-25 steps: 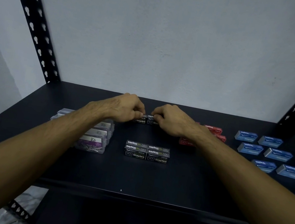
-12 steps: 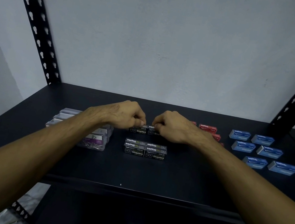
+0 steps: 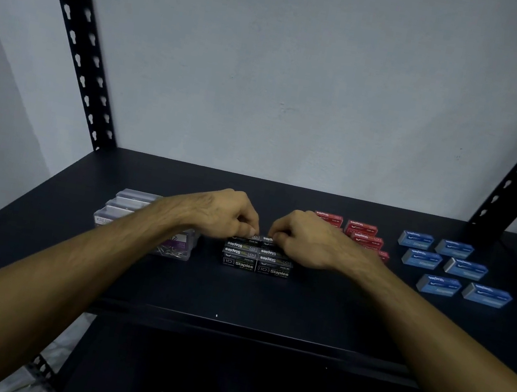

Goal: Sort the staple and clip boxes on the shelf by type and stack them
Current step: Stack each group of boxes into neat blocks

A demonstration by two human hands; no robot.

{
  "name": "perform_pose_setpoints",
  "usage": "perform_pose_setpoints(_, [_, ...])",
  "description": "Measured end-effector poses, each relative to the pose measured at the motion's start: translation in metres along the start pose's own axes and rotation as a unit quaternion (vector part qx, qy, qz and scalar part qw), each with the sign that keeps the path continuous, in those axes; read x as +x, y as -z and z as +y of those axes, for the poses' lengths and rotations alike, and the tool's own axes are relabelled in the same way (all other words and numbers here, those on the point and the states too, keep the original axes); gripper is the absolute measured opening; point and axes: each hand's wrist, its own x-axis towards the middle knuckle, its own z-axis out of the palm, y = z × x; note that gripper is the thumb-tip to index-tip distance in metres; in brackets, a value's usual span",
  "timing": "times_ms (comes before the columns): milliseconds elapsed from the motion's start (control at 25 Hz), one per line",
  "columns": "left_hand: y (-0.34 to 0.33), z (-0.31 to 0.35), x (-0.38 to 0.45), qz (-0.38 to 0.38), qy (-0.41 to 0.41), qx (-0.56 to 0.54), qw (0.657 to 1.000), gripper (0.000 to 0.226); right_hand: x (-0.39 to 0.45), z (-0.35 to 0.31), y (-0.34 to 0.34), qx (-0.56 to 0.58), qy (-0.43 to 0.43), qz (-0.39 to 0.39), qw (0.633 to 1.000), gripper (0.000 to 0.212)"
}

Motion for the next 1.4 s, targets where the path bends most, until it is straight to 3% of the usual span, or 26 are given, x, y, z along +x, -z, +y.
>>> perform_pose_setpoints(600, [0.0, 0.007, -0.015, -0.006, 0.004, -0.007, 1.0, 0.02, -0.015, -0.005, 0.0, 0.038, -0.016, -0.023, 0.999, 0.019])
perform_pose_setpoints(800, [0.005, 0.011, -0.025, -0.051, 0.013, 0.017, 0.998, 0.045, -0.025, -0.004, 0.001, 0.005, -0.014, -0.056, 0.998, 0.042])
perform_pose_setpoints(920, [0.0, 0.012, -0.027, -0.045, 0.009, 0.064, 0.997, 0.053, -0.025, -0.002, -0.004, -0.024, 0.005, -0.046, 0.999, 0.043])
perform_pose_setpoints(1400, [-0.008, 0.012, -0.026, -0.006, 0.012, 0.083, 0.996, 0.042, -0.023, -0.001, -0.008, -0.03, 0.012, -0.025, 0.999, 0.038])
